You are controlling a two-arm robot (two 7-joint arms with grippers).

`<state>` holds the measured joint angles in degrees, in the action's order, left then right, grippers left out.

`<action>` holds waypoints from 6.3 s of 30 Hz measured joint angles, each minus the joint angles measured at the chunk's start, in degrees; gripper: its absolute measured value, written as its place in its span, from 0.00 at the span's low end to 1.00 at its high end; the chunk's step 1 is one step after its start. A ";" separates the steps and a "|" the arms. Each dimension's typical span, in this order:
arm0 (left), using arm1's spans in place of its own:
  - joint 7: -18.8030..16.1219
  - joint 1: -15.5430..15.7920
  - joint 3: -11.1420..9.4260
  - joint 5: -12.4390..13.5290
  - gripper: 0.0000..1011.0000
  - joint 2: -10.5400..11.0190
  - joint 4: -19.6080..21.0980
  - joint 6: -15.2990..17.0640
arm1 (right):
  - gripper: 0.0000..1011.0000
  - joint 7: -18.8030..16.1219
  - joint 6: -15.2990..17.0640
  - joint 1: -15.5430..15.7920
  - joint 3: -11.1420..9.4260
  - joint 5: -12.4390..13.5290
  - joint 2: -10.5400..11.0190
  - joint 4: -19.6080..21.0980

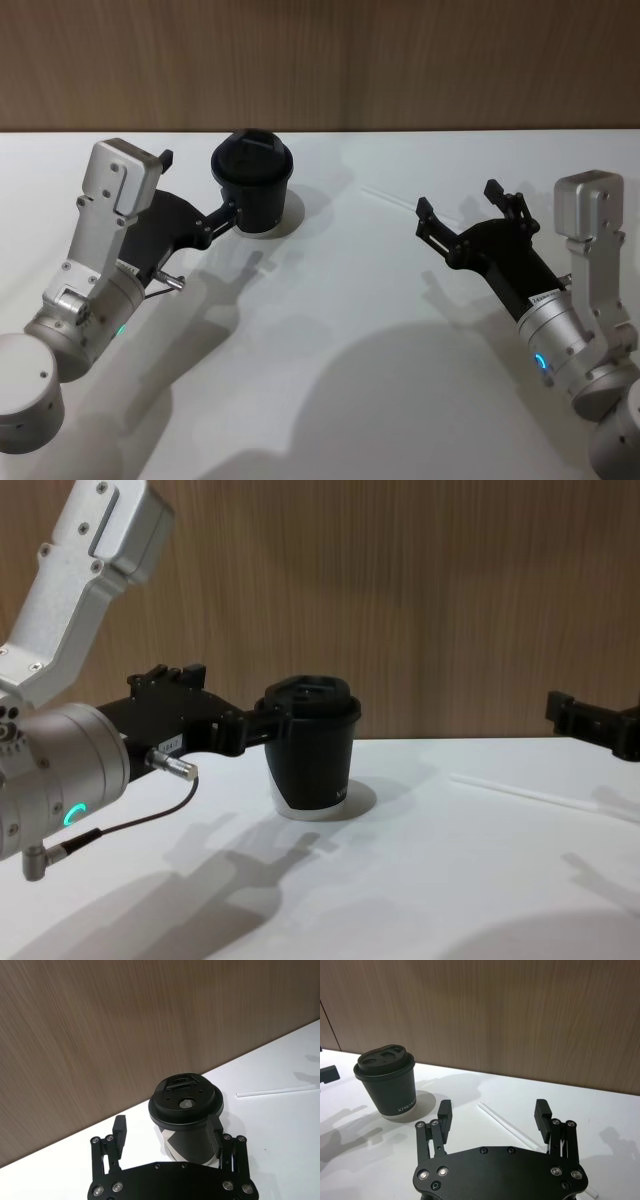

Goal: Pick up the straw with one hand, pass it to the other hand, and insert it into the cup.

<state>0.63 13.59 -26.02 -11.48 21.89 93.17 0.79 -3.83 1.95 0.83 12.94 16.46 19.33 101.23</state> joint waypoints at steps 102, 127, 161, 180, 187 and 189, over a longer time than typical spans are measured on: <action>0.00 0.00 0.00 0.00 0.99 0.00 0.00 0.00 | 0.99 -13.85 7.72 -11.95 4.07 -8.81 8.23 -11.43; 0.00 0.00 0.00 0.00 0.99 0.01 0.00 0.00 | 0.99 -19.16 12.51 -18.38 2.89 -5.78 8.80 -17.03; 0.00 0.00 0.00 0.00 0.99 0.00 0.00 0.00 | 0.99 -19.91 15.68 -22.53 2.24 -1.31 7.67 -24.16; 0.00 0.00 0.00 0.00 0.99 0.00 0.00 0.00 | 0.99 -21.57 15.76 -23.18 3.81 -0.35 8.36 -26.30; 0.00 0.00 0.00 0.00 0.99 0.00 0.00 0.00 | 0.93 -22.32 15.66 -23.25 3.74 0.79 8.46 -26.94; 0.00 0.00 0.00 0.00 0.99 0.00 0.00 0.00 | 0.90 -22.55 15.55 -23.26 3.72 1.10 8.55 -27.07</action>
<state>0.63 13.59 -26.02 -11.48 21.89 93.18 0.79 -26.38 17.50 -22.42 16.66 17.57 27.89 74.16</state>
